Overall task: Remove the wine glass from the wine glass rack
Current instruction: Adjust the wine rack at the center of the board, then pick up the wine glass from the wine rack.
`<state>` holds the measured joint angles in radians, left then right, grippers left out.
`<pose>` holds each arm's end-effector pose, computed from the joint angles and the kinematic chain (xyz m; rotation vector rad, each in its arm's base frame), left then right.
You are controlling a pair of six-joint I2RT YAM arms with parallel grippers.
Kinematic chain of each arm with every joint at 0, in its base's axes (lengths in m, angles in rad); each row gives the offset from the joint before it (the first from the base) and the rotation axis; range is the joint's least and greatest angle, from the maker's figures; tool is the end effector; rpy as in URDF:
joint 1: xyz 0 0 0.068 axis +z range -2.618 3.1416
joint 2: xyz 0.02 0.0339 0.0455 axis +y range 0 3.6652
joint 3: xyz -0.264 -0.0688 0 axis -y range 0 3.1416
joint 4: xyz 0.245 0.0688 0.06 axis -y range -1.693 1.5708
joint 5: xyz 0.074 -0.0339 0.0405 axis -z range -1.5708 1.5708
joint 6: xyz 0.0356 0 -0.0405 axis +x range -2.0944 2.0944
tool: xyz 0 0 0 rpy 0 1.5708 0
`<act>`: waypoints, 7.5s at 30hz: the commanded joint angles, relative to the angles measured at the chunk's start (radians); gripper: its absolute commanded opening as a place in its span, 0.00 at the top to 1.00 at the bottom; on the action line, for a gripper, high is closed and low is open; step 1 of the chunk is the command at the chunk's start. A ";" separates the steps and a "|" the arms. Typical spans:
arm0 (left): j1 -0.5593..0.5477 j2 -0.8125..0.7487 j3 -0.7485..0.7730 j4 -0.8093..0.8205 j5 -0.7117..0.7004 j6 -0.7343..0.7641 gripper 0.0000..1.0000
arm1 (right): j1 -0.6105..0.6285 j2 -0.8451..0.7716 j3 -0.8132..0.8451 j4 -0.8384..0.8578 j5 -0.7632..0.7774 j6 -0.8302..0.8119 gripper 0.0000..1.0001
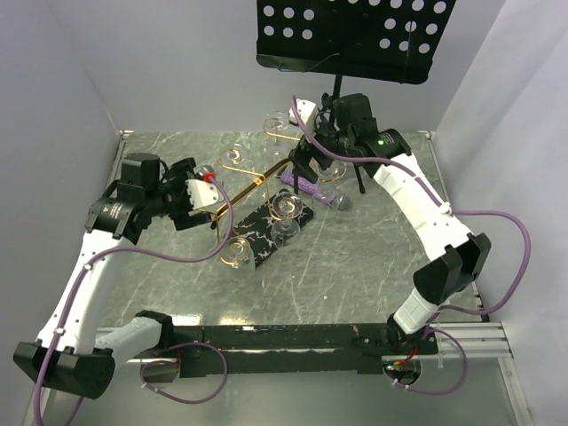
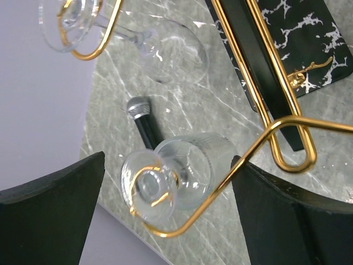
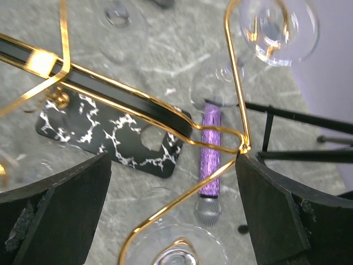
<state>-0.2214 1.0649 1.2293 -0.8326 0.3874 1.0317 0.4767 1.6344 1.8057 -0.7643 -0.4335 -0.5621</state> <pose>0.1999 -0.0588 0.3774 1.4409 1.6384 0.0234 0.3096 0.1767 0.4184 -1.2657 1.7141 0.4175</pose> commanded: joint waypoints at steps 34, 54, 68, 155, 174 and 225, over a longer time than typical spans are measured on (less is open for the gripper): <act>0.746 0.011 0.025 0.185 0.585 -0.509 0.00 | -0.024 -0.281 -0.075 0.115 -0.008 0.185 0.00; 0.645 -0.121 -0.534 0.503 0.733 -0.496 0.00 | -0.046 -0.188 0.006 0.030 0.062 0.157 0.00; 0.488 -0.099 -0.740 1.139 0.671 -0.794 0.01 | -0.046 -0.130 0.081 -0.096 0.157 0.094 0.00; 0.416 -0.251 -0.921 1.360 0.468 -0.834 0.99 | -0.020 0.021 0.271 -0.236 0.288 0.028 0.00; 0.386 -0.118 -0.949 1.851 0.387 -1.191 0.99 | 0.023 0.015 0.265 -0.263 0.351 -0.015 0.00; 0.396 -0.197 -0.884 1.367 0.631 -0.742 0.99 | 0.036 0.067 0.271 -0.242 0.346 0.001 0.00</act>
<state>0.1860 0.8463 0.2783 0.5922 0.9718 0.1509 0.5022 1.6913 2.0357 -1.0149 -0.1017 -0.5697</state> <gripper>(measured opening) 0.731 0.997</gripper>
